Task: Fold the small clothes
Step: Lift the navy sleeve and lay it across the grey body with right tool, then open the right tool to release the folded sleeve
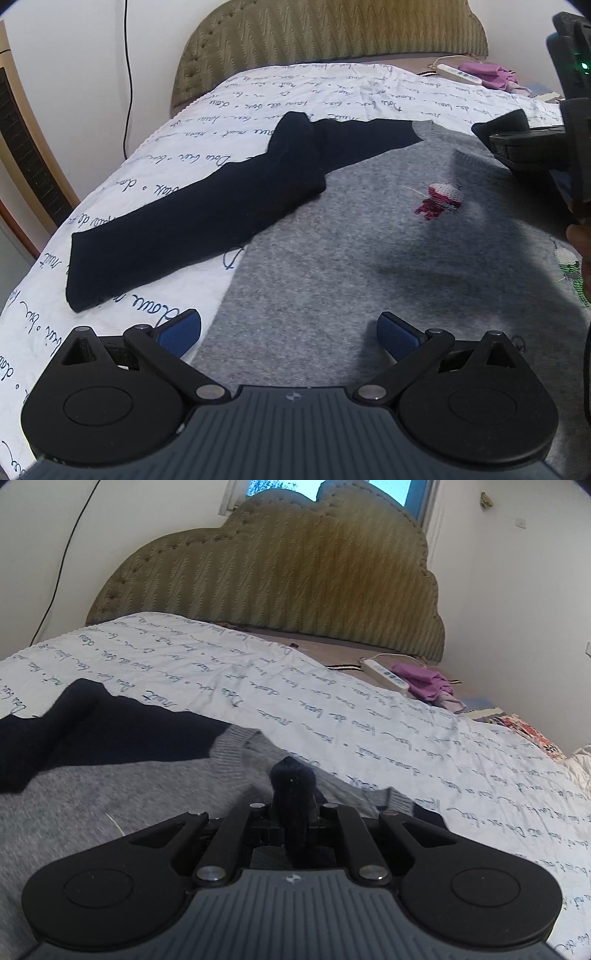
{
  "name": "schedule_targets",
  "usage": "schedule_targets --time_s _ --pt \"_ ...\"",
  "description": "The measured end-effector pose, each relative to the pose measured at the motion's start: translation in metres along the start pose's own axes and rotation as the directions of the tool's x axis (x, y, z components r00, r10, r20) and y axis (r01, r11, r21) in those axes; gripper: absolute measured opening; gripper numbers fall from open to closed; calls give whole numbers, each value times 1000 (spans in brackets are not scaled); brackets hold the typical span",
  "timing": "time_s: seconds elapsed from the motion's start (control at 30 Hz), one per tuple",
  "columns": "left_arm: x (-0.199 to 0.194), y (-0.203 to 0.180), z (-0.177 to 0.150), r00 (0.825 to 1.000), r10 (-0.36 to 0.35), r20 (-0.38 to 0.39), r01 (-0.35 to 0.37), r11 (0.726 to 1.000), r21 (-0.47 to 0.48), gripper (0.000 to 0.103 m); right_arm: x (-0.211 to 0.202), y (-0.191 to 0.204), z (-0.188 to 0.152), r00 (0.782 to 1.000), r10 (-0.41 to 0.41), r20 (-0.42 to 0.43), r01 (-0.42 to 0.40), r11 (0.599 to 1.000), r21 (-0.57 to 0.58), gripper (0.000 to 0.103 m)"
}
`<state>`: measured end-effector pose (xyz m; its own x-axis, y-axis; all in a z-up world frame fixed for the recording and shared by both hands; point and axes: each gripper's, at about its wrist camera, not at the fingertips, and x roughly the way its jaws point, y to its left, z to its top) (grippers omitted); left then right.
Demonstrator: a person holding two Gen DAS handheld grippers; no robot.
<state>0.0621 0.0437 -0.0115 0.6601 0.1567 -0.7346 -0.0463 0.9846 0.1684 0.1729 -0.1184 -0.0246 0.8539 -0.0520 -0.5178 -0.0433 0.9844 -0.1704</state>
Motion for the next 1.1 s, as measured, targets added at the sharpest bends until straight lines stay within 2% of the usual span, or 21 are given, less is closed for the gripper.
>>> schedule_targets --time_s 0.5,0.63,0.73,0.83,0.9,0.97,1.1 --pt "5 17 -1 1000 22 -8 -22 1000 -19 103 20 29 3 998 53 -36 -53 999 -6 8" --pt "5 19 0 1000 24 -11 -24 999 -28 103 27 30 2 995 77 -70 -77 997 4 8" --pt "5 21 -1 1000 26 -12 -26 999 -32 103 28 30 1 990 107 -90 -107 994 13 12" --pt "5 21 -1 1000 26 -12 -27 999 -31 103 25 31 2 990 112 -87 -112 994 14 23" --pt "4 21 -1 1000 27 -11 -28 999 -31 103 22 32 3 989 122 -83 -121 992 16 41" --pt "3 21 -1 1000 27 -10 -28 999 -32 103 17 33 4 989 129 -66 -129 992 9 51" --pt "2 22 -1 999 31 -11 -32 999 -36 103 9 36 7 989 142 -51 -143 990 -3 51"
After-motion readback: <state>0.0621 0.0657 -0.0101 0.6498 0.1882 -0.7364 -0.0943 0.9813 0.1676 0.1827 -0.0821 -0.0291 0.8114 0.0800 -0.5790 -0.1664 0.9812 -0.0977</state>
